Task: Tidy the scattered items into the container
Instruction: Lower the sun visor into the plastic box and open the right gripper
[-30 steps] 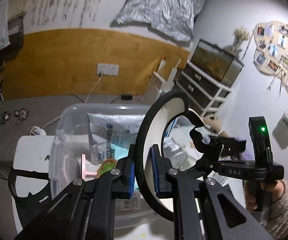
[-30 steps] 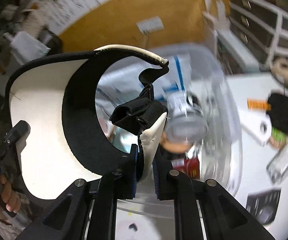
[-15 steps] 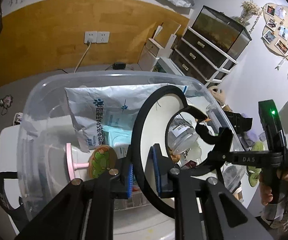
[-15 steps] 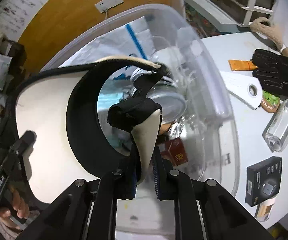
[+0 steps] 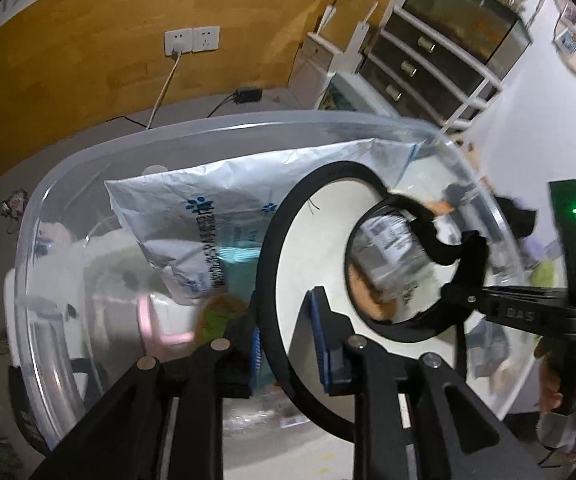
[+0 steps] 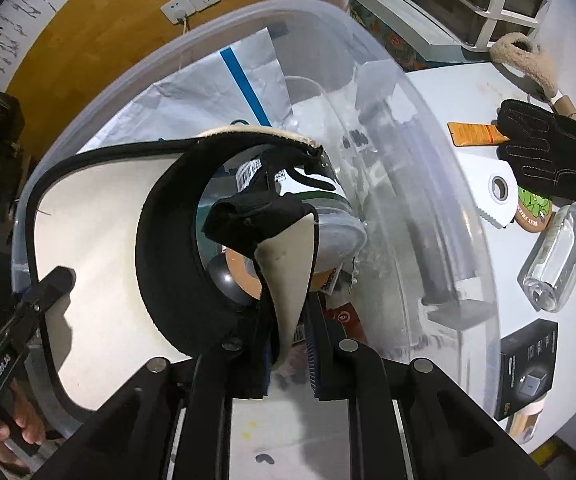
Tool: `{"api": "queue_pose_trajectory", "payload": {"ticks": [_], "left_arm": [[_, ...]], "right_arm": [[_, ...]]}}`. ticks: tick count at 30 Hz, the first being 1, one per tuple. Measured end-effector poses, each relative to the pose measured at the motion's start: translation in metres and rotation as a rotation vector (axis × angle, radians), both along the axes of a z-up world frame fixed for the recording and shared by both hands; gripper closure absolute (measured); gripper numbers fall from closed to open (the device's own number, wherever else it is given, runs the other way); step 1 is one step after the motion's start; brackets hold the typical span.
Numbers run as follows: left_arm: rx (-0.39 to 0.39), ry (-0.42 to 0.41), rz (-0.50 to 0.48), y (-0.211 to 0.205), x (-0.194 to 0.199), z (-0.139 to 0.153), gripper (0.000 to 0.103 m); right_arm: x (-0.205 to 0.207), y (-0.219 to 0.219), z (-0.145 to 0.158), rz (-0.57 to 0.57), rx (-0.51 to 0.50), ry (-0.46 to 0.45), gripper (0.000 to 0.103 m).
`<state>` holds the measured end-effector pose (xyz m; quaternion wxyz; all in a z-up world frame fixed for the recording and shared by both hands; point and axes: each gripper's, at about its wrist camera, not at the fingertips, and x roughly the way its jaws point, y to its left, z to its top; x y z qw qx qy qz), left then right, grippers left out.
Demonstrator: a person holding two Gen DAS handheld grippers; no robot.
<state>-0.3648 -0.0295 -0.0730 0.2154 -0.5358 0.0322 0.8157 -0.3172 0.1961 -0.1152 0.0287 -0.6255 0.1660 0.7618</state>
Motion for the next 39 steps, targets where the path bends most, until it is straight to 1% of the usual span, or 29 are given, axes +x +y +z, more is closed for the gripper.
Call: {"api": "queue_pose_trajectory", "payload": {"ticks": [2,5,8,10,11,12,13,15,18,21,23,26,28,29,33,39], "left_arm": [[-0.019,0.002,-0.006,0.002,-0.004,-0.003,0.077],[-0.018,-0.005,-0.007,0.002,-0.009,-0.005,0.076],[-0.028,-0.009,-0.008,0.001,-0.013,-0.009,0.074],[-0.033,-0.014,-0.006,0.001,-0.015,-0.013,0.072],[-0.029,-0.020,-0.006,0.001,-0.017,-0.015,0.072],[-0.025,-0.029,-0.008,0.002,-0.018,-0.018,0.072],[-0.022,-0.034,-0.009,0.003,-0.019,-0.019,0.072],[-0.029,-0.035,-0.008,0.005,-0.021,-0.020,0.071],[-0.030,-0.052,0.001,0.004,-0.028,-0.022,0.071],[-0.059,-0.054,0.008,0.006,-0.033,-0.027,0.068],[-0.066,-0.083,0.018,0.007,-0.036,-0.032,0.067],[-0.078,-0.158,0.020,0.008,-0.042,-0.046,0.066],[-0.125,-0.205,0.009,0.014,-0.043,-0.057,0.065],[-0.149,-0.210,0.005,0.016,-0.044,-0.060,0.064],[-0.228,-0.182,-0.022,0.028,-0.046,-0.061,0.062],[-0.337,-0.186,-0.043,0.036,-0.050,-0.070,0.060]], "right_arm": [[0.000,-0.003,-0.001,0.008,0.011,-0.003,0.086],[0.002,-0.003,0.000,0.013,-0.003,0.001,0.083],[0.008,-0.004,0.006,0.021,-0.037,0.008,0.072],[0.014,-0.008,0.012,0.040,-0.067,0.021,0.053],[0.017,-0.009,0.015,0.051,-0.090,0.027,0.047],[0.020,-0.011,0.018,0.057,-0.116,0.033,0.038],[0.024,-0.011,0.023,0.063,-0.138,0.043,0.031],[0.031,-0.011,0.035,0.066,-0.166,0.069,0.030],[0.041,0.000,0.053,0.033,-0.178,0.111,0.030],[0.048,0.011,0.064,0.007,-0.197,0.138,0.030],[0.051,0.017,0.067,-0.006,-0.199,0.149,0.030],[0.052,0.026,0.065,-0.020,-0.206,0.152,0.030],[0.048,0.030,0.058,-0.032,-0.217,0.139,0.030],[0.048,0.030,0.055,-0.035,-0.221,0.134,0.030],[0.048,0.030,0.047,-0.033,-0.231,0.120,0.030],[0.048,0.029,0.048,-0.028,-0.238,0.132,0.030]]}}
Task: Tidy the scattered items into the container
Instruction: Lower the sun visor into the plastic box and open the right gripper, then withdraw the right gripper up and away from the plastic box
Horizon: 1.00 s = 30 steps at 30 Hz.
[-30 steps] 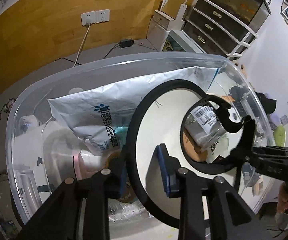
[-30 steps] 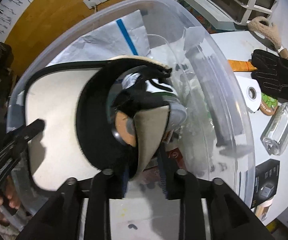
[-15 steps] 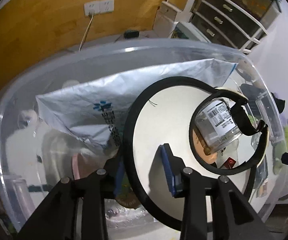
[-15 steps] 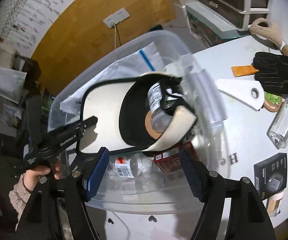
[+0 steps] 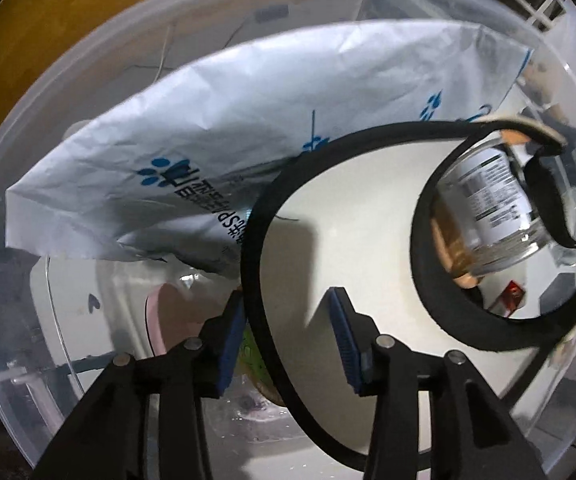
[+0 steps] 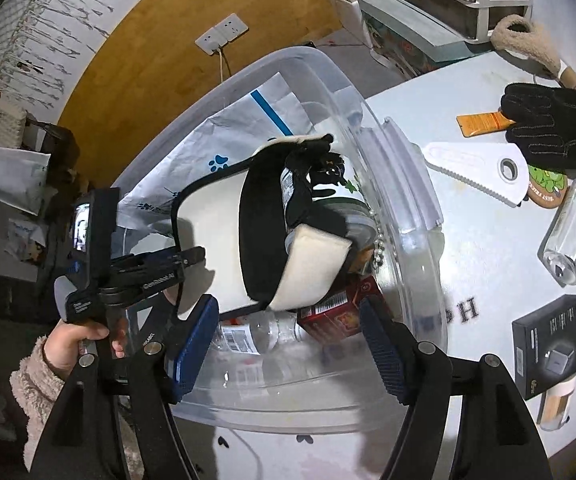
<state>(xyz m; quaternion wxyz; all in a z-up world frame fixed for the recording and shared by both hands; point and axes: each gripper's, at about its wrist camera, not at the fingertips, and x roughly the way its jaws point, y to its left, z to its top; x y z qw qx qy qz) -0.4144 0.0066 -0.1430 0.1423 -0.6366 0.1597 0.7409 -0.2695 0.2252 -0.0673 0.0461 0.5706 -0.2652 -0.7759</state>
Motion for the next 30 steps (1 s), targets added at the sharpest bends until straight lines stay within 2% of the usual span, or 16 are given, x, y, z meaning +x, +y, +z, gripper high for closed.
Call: {"api": "queue_pose_trajectory", "payload": {"ticks": [2,5,7,9,15,17,19,21,25,26,27,28,30], "left_arm": [[-0.101,0.016,-0.081,0.015,0.005,-0.010,0.062],[-0.256,0.053,-0.217,0.042,0.014,-0.024,0.075],[-0.301,0.104,-0.262,0.055,0.019,-0.025,0.079],[-0.308,0.129,-0.270,0.061,0.019,-0.025,0.080],[-0.183,0.092,-0.169,0.043,0.003,-0.017,0.075],[-0.128,0.099,-0.138,0.036,0.000,-0.009,0.061],[-0.092,0.137,-0.114,0.030,-0.001,0.002,0.029],[-0.065,0.186,-0.095,0.025,0.002,0.017,0.018],[-0.008,0.251,-0.054,0.015,0.015,0.044,0.006],[0.007,0.265,-0.047,0.014,0.020,0.050,0.005],[0.023,0.282,-0.042,0.012,0.026,0.057,0.005],[0.034,0.302,-0.041,0.011,0.033,0.063,0.004],[0.044,0.357,-0.046,0.009,0.049,0.075,0.002]], "right_arm": [[0.000,0.001,0.000,-0.002,-0.007,0.002,0.030],[0.000,0.003,-0.001,-0.004,-0.015,0.000,0.030],[0.001,0.005,0.000,0.000,-0.019,0.005,0.030],[0.003,0.006,0.003,0.005,-0.017,0.013,0.030],[0.006,0.007,0.006,0.015,-0.011,0.026,0.030],[0.006,0.007,0.007,0.018,-0.011,0.030,0.030],[0.007,0.005,0.009,0.026,-0.008,0.038,0.030],[0.008,0.003,0.012,0.033,0.002,0.052,0.030],[0.011,-0.004,0.019,0.051,0.044,0.095,0.029],[0.012,-0.007,0.021,0.056,0.056,0.106,0.024],[0.013,-0.009,0.023,0.060,0.071,0.118,0.009],[0.016,-0.012,0.026,0.065,0.092,0.142,0.000],[0.022,-0.018,0.032,0.076,0.132,0.184,0.000]]}}
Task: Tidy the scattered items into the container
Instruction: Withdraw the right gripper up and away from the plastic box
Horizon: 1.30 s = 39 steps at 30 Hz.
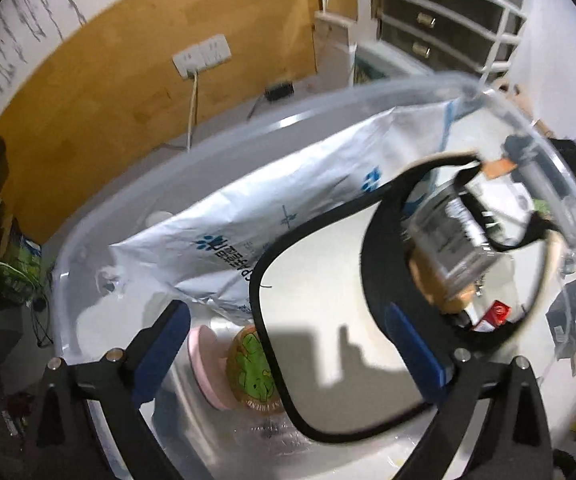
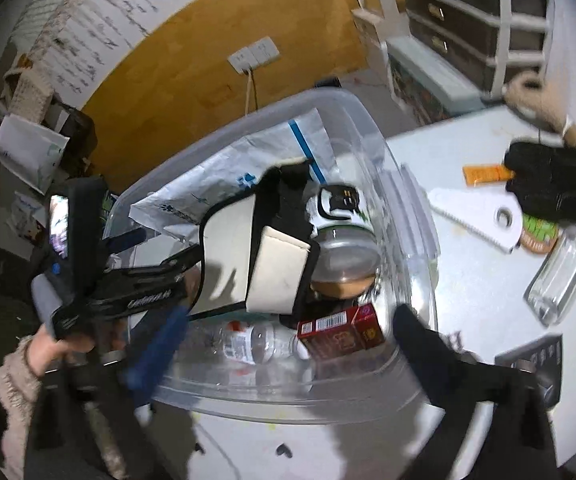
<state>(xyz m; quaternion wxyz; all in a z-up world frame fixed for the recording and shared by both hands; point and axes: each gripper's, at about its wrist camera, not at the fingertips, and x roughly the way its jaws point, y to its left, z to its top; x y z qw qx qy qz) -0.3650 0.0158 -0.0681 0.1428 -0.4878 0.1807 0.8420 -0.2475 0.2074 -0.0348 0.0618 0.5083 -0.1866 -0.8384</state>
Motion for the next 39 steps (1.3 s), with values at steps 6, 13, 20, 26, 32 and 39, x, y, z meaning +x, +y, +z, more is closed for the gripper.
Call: {"api": "queue_pose_trajectory", "payload": {"ticks": [6,13,20,26,32,39], "left_arm": [[0.080,0.110,0.000,-0.015,0.048,0.037,0.000],[0.165,0.245,0.040,-0.017,0.093,0.068,0.000],[0.236,0.308,0.080,-0.028,0.139,0.089,0.000],[0.237,0.328,0.096,-0.028,0.170,0.087,0.000],[0.302,0.309,0.106,-0.034,0.207,0.077,0.000],[0.323,0.309,0.098,-0.039,0.254,0.058,0.000]], "right_arm": [[0.019,-0.013,0.013,0.040,0.092,0.072,0.000],[0.052,-0.014,0.030,0.012,0.149,0.184,0.000],[0.083,-0.006,0.041,-0.011,0.114,0.258,0.000],[0.117,-0.008,0.041,0.018,0.159,0.341,0.000],[0.156,-0.013,0.033,0.016,0.252,0.393,0.000],[0.188,-0.002,0.013,-0.024,0.231,0.337,0.000]]}}
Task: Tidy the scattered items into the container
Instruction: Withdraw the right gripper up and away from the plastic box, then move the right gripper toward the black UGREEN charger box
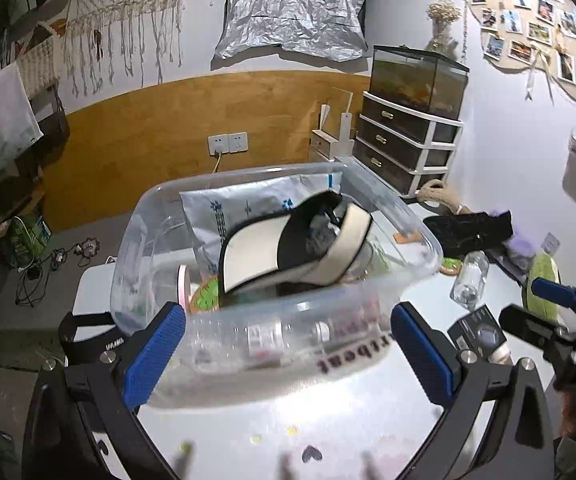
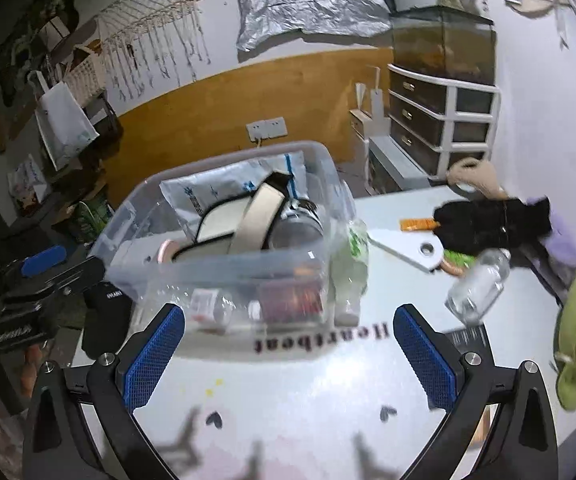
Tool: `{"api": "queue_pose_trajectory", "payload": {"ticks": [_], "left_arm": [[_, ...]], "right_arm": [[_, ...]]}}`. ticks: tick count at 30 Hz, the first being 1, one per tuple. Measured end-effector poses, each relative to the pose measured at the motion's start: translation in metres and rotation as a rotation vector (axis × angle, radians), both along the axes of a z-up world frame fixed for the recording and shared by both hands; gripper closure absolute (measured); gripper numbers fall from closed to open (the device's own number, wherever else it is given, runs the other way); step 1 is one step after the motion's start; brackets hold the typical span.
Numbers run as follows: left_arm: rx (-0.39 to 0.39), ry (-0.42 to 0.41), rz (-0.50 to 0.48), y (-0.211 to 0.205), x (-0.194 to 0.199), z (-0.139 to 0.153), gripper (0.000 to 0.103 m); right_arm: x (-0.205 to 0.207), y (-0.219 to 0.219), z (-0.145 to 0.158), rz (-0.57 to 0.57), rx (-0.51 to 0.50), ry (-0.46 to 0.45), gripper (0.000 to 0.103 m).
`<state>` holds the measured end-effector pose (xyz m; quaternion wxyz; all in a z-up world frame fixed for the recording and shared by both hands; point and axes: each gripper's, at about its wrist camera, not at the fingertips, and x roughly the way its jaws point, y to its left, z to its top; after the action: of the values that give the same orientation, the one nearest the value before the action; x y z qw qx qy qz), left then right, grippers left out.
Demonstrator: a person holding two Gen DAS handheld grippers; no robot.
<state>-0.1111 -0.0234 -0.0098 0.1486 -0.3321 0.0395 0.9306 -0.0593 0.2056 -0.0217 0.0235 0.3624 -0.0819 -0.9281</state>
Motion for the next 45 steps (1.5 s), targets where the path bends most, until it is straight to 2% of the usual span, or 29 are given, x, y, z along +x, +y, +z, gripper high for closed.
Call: {"api": "queue_pose_trajectory", "payload": {"ticks": [9,23,28,29,38,45], "left_arm": [[0.054,-0.026,0.002,0.002,0.040,-0.026,0.000],[0.087,-0.063,0.024,0.017,0.069,-0.051,0.000],[0.089,-0.110,0.034,0.031,0.073,-0.061,0.000],[0.087,-0.121,0.036,0.035,0.074,-0.063,0.000],[0.106,-0.154,0.045,0.067,0.078,-0.080,0.000],[0.091,-0.202,-0.015,0.104,0.077,-0.104,0.002]], "right_arm": [[0.041,0.010,-0.028,-0.036,-0.005,-0.044,0.000],[0.075,0.030,-0.067,-0.027,-0.015,-0.117,0.000],[0.076,0.046,-0.086,-0.004,-0.038,-0.185,0.022],[0.076,0.048,-0.089,0.001,-0.039,-0.195,0.023],[0.076,0.084,-0.113,0.053,0.006,-0.241,0.024],[0.080,0.118,-0.135,0.060,0.045,-0.288,0.024]]}}
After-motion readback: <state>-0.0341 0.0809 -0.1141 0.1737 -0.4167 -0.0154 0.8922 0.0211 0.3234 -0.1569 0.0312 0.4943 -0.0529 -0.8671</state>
